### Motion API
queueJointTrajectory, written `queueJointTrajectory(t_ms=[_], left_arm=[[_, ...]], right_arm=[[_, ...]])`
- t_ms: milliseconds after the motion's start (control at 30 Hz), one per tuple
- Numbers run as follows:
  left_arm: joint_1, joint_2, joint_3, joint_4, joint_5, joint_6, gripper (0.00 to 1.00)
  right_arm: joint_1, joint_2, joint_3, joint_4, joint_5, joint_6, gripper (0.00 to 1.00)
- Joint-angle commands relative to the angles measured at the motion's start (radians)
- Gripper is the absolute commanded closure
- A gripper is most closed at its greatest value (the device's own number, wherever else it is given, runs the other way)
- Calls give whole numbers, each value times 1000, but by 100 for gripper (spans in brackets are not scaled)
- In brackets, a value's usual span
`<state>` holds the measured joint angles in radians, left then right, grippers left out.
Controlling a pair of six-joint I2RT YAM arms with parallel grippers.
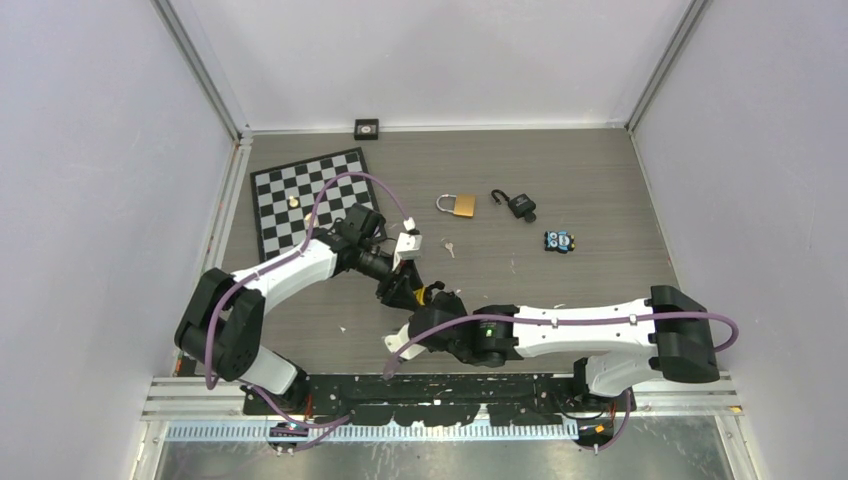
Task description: Unlock with the key
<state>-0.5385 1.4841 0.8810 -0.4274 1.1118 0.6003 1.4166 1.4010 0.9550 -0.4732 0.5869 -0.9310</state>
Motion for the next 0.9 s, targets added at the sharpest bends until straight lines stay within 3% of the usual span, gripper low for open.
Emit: queueJointTrajectory(t_ms=[0, 400, 867], left_arm=[[6, -11, 42, 72, 123, -35, 100], [7, -6, 60, 62, 121, -55, 100], [8, 28, 85, 120, 102, -177, 100]], right_arm=[[13, -41, -33, 79, 21, -49, 100], [33, -31, -20, 58, 48, -96, 100], [35, 28, 154, -144, -31, 28, 100]])
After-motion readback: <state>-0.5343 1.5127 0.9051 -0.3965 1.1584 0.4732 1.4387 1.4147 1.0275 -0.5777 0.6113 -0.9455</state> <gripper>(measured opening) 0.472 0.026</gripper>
